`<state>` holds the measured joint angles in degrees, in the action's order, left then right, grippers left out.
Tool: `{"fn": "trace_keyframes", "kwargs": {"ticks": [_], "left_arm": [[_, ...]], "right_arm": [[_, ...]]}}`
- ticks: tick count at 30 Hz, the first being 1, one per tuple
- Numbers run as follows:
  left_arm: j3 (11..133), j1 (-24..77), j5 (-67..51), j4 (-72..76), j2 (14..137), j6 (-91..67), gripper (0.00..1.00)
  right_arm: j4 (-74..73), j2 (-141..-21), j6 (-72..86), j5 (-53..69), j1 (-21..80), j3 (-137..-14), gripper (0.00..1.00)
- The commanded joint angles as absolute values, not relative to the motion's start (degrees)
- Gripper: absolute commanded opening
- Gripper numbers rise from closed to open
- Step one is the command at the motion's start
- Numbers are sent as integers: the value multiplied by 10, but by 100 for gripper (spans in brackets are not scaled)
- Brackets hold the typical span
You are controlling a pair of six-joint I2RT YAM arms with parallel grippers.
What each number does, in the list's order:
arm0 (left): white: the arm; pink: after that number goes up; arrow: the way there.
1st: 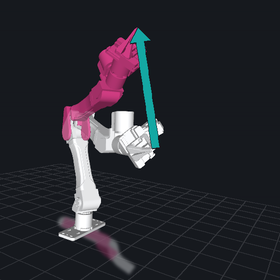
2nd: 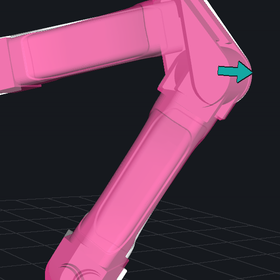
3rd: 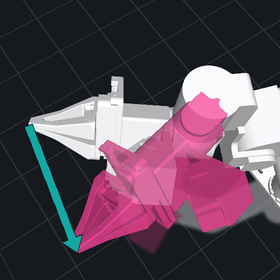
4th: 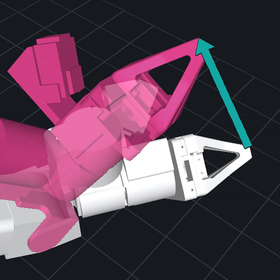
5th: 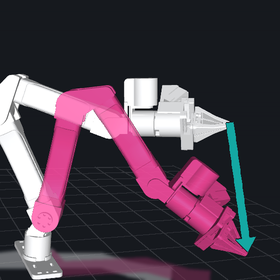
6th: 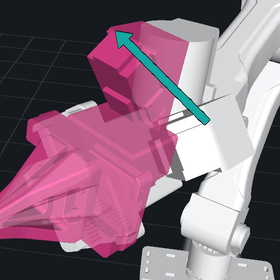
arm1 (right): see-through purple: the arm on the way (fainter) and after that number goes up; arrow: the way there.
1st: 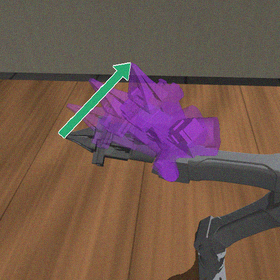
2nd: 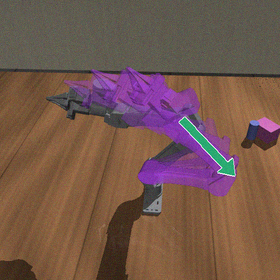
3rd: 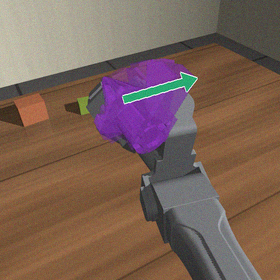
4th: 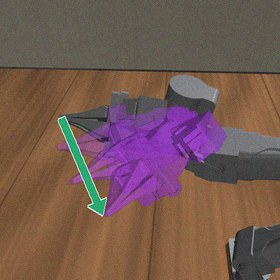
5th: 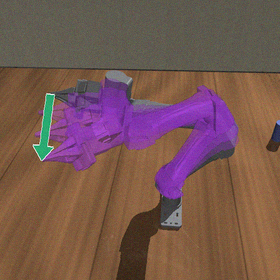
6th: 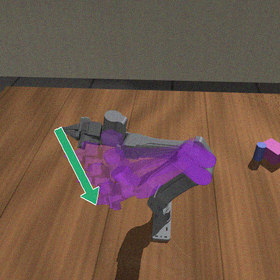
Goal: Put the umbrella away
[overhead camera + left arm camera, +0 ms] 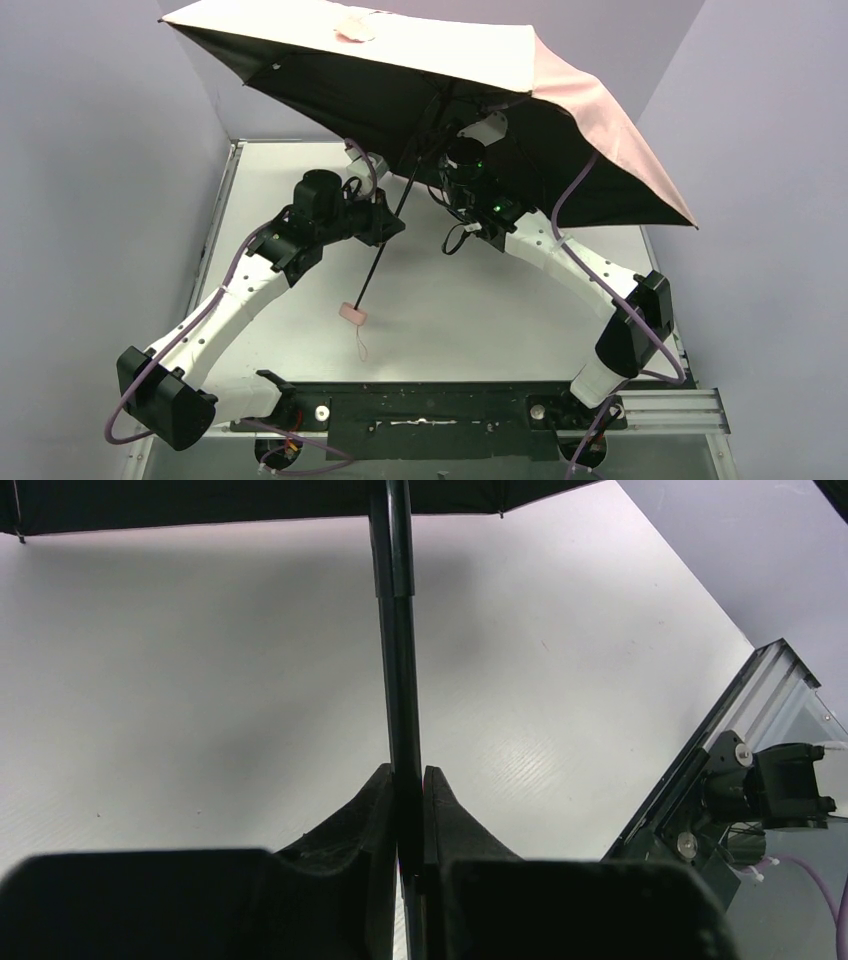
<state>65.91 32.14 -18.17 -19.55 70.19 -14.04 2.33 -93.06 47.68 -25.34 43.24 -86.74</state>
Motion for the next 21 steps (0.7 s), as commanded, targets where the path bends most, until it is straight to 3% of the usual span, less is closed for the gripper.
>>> {"fn": "trace_keyframes", "kwargs": {"ticks": [1,2,4,12,17,21], "left_arm": [[658,324,-215,-179,685,-106,0],[657,324,-215,-179,684,-106,0],[654,324,-218,-176,680,-107,10],[644,323,-236,-135,651,-136,42],[674,322,-240,-129,648,-143,50],[688,322,-246,-107,654,-164,53]], "right_arm": [[71,-918,436,-254,428,-857,5],[75,-914,426,-249,428,-854,3],[82,-906,411,-232,427,-851,0],[97,-862,400,-131,413,-824,0],[147,-834,398,-42,402,-797,0],[258,-824,489,69,376,-752,0]]}}
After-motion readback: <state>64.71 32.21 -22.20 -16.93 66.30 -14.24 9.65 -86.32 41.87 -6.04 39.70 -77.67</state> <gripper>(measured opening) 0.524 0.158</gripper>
